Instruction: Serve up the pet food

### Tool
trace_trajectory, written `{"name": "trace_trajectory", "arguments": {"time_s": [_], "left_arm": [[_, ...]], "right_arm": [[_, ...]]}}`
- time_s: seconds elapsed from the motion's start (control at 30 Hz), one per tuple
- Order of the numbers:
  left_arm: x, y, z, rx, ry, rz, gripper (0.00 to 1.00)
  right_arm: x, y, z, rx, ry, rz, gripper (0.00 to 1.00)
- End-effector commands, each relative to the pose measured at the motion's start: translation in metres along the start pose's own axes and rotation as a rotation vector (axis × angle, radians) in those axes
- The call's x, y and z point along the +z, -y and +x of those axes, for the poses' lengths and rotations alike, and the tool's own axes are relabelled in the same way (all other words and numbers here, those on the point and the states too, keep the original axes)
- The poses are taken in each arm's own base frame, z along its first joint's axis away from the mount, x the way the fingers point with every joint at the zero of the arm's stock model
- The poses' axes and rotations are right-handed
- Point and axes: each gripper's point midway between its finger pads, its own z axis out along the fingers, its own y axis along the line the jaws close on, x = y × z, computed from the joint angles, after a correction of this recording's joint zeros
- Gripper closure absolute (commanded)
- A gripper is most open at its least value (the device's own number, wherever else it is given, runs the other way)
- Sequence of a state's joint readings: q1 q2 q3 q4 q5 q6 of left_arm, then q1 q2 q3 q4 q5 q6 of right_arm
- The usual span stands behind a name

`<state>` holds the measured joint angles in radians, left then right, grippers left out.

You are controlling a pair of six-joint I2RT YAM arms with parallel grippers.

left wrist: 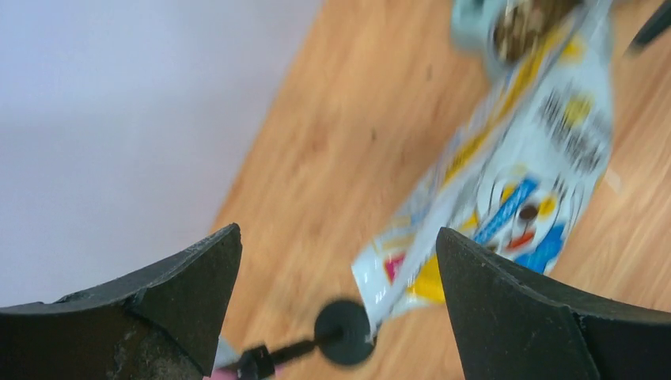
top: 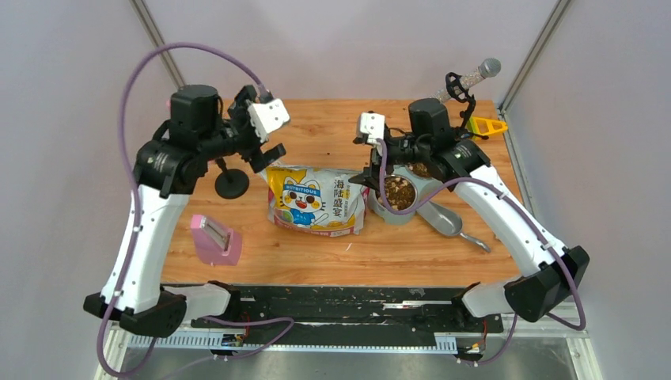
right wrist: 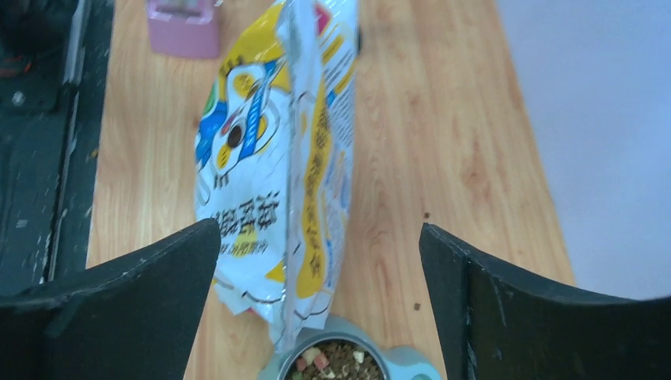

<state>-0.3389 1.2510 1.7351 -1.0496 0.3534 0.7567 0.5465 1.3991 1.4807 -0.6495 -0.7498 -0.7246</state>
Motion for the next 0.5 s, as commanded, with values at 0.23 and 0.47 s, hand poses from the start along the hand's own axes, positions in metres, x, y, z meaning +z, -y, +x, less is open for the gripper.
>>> {"name": "trace_trajectory", "arguments": {"time_s": [0.23,0.47], "left_arm": [[-0.031,-0.117,-0.081,-0.786,0.329,-0.615,0.0],[-0.001,-0.1,0.042,-1.006,-0.071,-0.939,0.0]], "right_arm": [[-0.118,0.113,-0.041,0.593,0.32,0.843,0.0],[-0.211,0.123,0.084,0.972,0.267,1.285,0.0]]}}
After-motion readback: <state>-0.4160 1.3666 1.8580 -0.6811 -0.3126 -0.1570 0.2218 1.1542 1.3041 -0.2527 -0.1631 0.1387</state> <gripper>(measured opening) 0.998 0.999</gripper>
